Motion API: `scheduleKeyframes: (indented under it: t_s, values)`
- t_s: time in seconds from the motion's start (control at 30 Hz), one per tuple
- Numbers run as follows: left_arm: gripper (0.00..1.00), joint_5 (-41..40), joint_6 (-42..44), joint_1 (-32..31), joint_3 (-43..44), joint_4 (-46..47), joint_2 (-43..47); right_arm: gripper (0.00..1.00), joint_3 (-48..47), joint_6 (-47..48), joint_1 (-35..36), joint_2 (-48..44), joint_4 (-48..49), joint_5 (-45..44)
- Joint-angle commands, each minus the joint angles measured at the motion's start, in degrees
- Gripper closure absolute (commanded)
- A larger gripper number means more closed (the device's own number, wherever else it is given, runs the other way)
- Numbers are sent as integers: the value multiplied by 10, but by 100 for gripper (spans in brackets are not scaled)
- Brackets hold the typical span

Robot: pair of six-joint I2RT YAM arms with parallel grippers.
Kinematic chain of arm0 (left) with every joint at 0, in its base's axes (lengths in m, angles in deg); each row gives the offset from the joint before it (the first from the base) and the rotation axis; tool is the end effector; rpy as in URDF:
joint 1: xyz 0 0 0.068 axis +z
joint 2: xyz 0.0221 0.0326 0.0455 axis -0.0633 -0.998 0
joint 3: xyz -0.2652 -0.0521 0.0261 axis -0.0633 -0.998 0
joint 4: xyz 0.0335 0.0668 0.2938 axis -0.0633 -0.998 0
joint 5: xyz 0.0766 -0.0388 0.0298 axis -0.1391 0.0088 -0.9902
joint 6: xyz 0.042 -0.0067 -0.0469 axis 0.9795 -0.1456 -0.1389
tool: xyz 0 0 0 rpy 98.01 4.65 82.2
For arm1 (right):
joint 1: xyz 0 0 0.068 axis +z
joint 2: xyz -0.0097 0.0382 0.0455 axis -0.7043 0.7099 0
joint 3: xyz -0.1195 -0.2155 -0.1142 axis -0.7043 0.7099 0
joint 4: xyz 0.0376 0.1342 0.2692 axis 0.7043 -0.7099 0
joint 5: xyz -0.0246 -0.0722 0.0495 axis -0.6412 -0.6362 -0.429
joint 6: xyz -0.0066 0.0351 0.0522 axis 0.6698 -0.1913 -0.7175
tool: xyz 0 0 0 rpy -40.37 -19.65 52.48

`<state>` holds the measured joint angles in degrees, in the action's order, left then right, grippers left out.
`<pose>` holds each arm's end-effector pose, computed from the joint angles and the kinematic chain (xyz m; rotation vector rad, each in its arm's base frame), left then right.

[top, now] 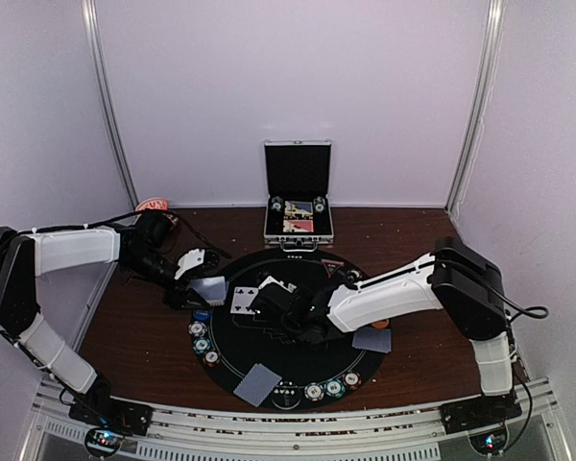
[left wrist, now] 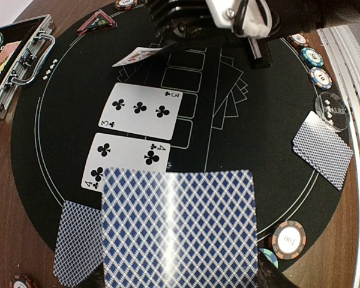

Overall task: Distribute texas hold em gaming equipment
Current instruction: Flop the poker card in the player card area.

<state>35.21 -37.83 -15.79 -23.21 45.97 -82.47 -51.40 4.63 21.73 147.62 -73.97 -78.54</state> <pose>0.2997 -0.1387 0.1656 1.5381 1.9772 -0.7587 0.2194 0.4247 0.0966 -0.9213 2.0500 -0.2702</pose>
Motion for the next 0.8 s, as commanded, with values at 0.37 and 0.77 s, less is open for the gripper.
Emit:
scheduleKeyframes:
  t_s: [0.37, 0.77]
  values:
    - [40, 14, 5, 4, 9, 7, -1, 95, 4, 15, 2, 17, -7, 42]
    - [40, 14, 5, 5, 8, 7, 2, 100, 54, 72, 3, -15, 38, 50]
